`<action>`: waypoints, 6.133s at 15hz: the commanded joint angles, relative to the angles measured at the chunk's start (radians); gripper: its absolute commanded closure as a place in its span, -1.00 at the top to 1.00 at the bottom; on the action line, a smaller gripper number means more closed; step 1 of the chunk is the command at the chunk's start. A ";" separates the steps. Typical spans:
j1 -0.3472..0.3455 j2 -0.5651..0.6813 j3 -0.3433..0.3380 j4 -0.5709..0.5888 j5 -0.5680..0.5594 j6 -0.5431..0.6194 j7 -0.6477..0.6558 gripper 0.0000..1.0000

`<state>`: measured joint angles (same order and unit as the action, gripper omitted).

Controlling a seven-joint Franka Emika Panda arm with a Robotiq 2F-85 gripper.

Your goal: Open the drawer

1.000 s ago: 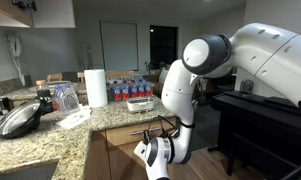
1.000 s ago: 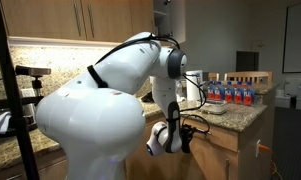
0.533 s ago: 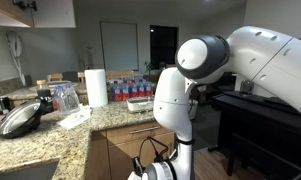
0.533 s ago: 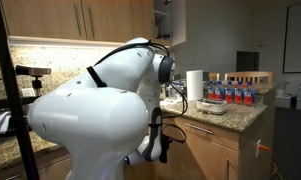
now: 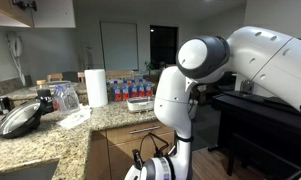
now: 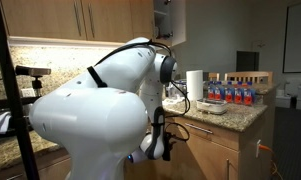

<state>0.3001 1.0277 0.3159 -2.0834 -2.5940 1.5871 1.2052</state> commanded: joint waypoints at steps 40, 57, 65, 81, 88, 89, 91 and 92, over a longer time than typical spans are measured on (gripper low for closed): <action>-0.132 -0.088 -0.102 0.133 0.011 0.206 -0.108 -0.79; 0.087 -0.038 -0.280 0.112 -0.008 0.108 0.124 -0.80; 0.102 0.019 -0.264 0.098 0.002 -0.051 0.209 -0.81; 0.077 0.080 -0.083 0.050 -0.003 -0.197 0.184 -0.31; 0.033 0.063 -0.073 0.072 0.002 -0.174 0.169 0.24; 0.027 0.059 -0.075 0.074 0.001 -0.171 0.166 0.35; 0.014 0.044 -0.078 0.076 -0.001 -0.160 0.162 0.62; 0.008 0.034 -0.080 0.078 -0.002 -0.153 0.157 0.76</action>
<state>0.3384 1.1086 0.2265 -1.9795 -2.5972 1.4182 1.4024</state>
